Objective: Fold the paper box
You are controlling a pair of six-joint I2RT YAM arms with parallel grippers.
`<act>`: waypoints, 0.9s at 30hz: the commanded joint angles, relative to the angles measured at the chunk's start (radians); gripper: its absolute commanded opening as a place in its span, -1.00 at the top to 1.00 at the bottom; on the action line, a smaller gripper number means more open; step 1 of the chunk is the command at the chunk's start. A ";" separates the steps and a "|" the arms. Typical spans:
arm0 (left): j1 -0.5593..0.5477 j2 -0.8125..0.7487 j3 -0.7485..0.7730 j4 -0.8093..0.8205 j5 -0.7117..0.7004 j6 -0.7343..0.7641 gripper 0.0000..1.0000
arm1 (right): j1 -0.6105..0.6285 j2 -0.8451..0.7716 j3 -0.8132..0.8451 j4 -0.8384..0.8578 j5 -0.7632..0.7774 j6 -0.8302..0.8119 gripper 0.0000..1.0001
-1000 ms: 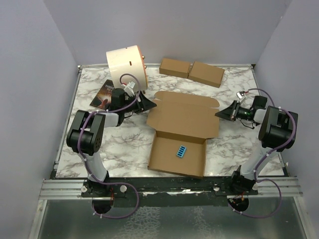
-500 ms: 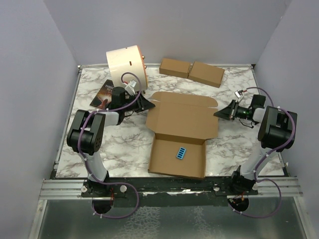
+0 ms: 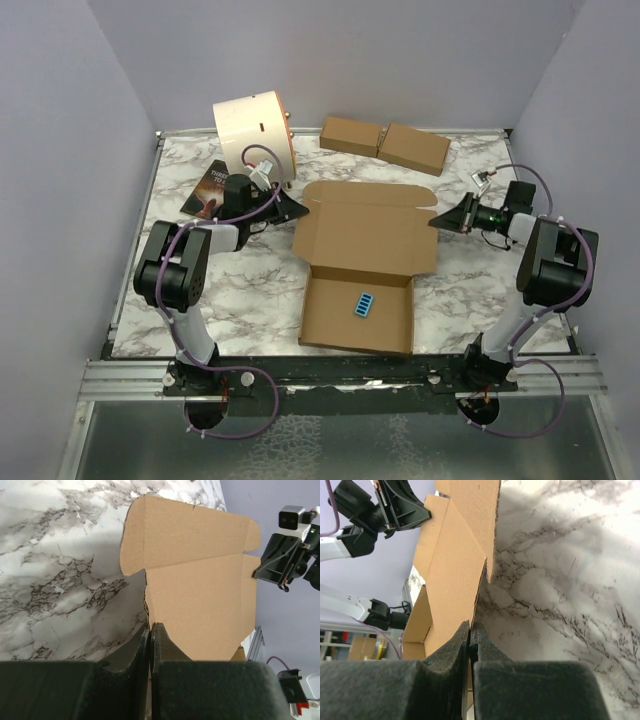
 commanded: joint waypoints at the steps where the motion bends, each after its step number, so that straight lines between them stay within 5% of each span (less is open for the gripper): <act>1: -0.009 -0.058 -0.012 0.071 -0.102 0.036 0.99 | 0.049 -0.064 0.073 -0.002 0.038 -0.068 0.98; 15: -0.119 -0.014 0.096 0.208 -0.397 0.135 1.00 | 0.094 -0.019 0.332 0.009 0.235 -0.158 0.98; 27: -0.248 -0.007 0.091 0.332 -0.698 0.377 1.00 | 0.161 -0.058 0.314 0.197 0.400 -0.152 0.98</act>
